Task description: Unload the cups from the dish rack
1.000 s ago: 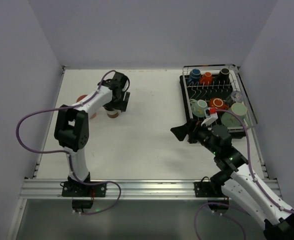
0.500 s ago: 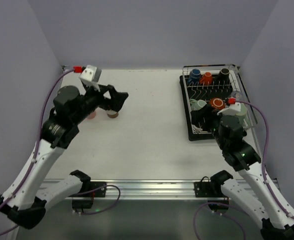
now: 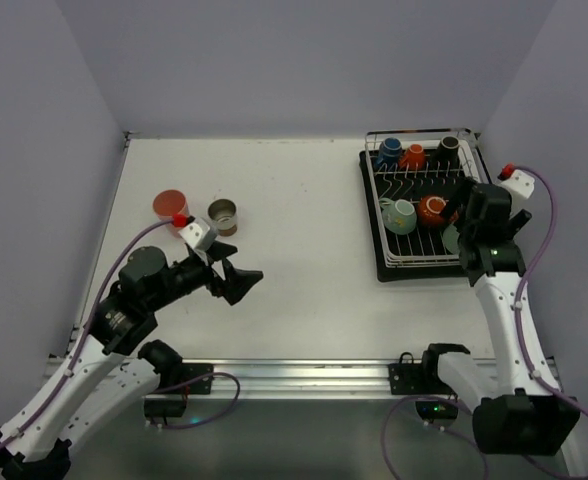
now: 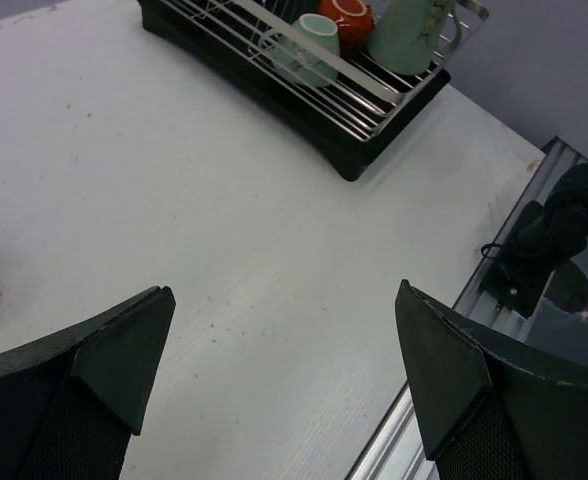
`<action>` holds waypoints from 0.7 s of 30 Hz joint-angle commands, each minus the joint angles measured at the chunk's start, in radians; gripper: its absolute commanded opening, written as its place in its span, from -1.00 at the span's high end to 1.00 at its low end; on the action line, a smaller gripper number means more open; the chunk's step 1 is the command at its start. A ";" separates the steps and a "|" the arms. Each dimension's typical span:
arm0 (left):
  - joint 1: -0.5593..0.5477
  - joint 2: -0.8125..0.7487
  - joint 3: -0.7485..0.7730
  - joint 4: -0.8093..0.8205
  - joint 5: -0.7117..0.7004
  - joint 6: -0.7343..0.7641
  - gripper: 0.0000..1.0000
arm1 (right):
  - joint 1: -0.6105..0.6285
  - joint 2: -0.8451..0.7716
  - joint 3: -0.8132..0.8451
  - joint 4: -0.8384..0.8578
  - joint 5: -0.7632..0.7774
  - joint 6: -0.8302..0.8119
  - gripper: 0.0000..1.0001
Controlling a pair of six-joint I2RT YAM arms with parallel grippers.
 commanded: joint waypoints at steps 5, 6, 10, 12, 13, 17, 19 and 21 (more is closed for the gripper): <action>-0.115 -0.047 0.018 0.023 -0.038 0.028 -1.00 | -0.156 0.156 0.097 -0.048 -0.105 -0.147 -0.98; -0.132 -0.054 0.018 0.021 -0.047 0.028 -1.00 | -0.164 0.167 0.099 -0.048 -0.104 -0.149 -0.98; -0.165 -0.055 0.020 0.015 -0.070 0.030 -1.00 | -0.187 0.230 0.108 -0.048 -0.177 -0.175 -0.98; -0.179 -0.057 0.018 0.015 -0.079 0.028 -1.00 | -0.193 0.271 0.117 -0.047 -0.190 -0.196 -0.98; -0.184 -0.055 0.018 0.013 -0.081 0.030 -1.00 | -0.195 0.284 0.122 -0.044 -0.202 -0.199 -0.98; -0.201 -0.055 0.018 0.012 -0.093 0.030 -1.00 | -0.210 0.342 0.150 -0.038 -0.222 -0.212 -0.98; -0.207 -0.054 0.020 0.010 -0.099 0.031 -1.00 | -0.215 0.362 0.153 -0.033 -0.233 -0.216 -0.98; -0.214 -0.051 0.020 0.010 -0.106 0.031 -1.00 | -0.218 0.371 0.156 -0.025 -0.236 -0.215 -0.98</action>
